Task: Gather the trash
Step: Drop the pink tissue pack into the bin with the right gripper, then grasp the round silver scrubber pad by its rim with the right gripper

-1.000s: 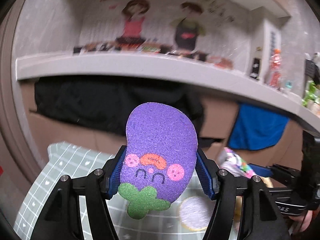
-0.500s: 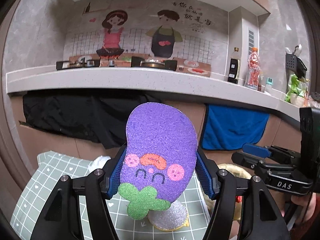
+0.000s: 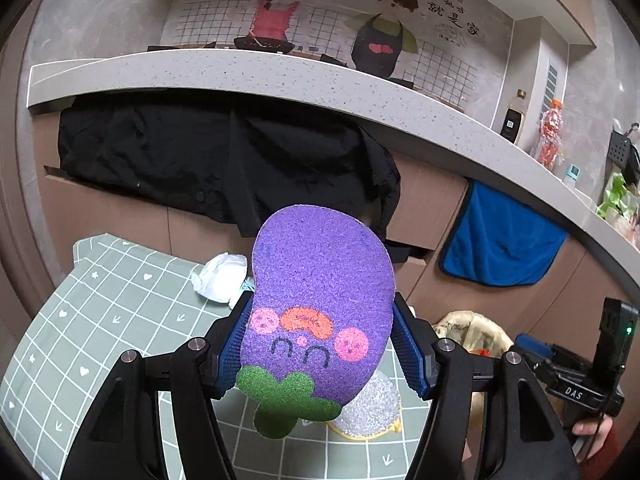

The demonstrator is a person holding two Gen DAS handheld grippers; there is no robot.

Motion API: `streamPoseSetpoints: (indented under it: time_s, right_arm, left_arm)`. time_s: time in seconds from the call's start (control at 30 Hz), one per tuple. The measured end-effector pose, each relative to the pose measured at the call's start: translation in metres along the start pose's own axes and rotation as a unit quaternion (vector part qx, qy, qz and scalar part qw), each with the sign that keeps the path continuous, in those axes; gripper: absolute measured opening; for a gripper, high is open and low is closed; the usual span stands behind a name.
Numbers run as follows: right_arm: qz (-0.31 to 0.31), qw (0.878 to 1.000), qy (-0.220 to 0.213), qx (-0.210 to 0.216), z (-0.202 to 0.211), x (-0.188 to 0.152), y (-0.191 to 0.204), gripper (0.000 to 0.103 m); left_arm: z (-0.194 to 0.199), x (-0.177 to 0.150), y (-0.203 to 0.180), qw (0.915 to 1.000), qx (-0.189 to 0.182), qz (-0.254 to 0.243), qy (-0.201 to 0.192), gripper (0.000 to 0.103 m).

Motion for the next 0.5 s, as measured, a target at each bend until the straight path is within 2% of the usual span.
streamPoseSetpoints:
  time_s: [0.07, 0.13, 0.2, 0.23, 0.3, 0.37, 0.5]
  right_arm:
    - [0.014, 1.0, 0.01, -0.011, -0.006, -0.004, 0.007, 0.053]
    - [0.053, 0.998, 0.014, -0.044, -0.014, -0.007, 0.024, 0.053]
    - [0.097, 0.993, 0.026, -0.055, -0.028, -0.01, 0.045, 0.053]
    - [0.11, 0.992, 0.036, -0.048, -0.035, -0.011, 0.053, 0.053]
    - [0.12, 0.991, 0.064, 0.003, -0.058, -0.016, 0.07, 0.051]
    - [0.117, 0.989, 0.09, 0.033, -0.082, -0.022, 0.079, 0.05]
    - [0.102, 0.986, 0.128, 0.025, -0.119, -0.034, 0.08, 0.047]
  left_arm:
    - [-0.001, 0.0, 0.004, 1.0, 0.004, 0.002, -0.002, 0.065]
    - [-0.003, -0.001, 0.011, 0.9999, 0.007, 0.008, 0.002, 0.065]
    - [-0.008, -0.001, 0.019, 0.9998, 0.013, 0.015, 0.008, 0.065]
    - [-0.01, -0.001, 0.024, 0.9997, 0.015, 0.018, 0.012, 0.065]
    - [-0.013, -0.002, 0.034, 0.9994, 0.019, 0.024, 0.017, 0.065]
    - [-0.015, -0.002, 0.044, 0.9991, 0.022, 0.03, 0.021, 0.065]
    - [-0.014, -0.002, 0.068, 0.9984, 0.033, 0.038, 0.028, 0.065]
Point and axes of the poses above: each gripper's, at about its wrist camera, not at the fingertips, and z roughly against the way its jaws point, y to its left, x to its top, the point moved 2 cm from there along -z, roughly the way its jaws point, and after that the axes turned 11 degrees about z, right-handed, at the moved point
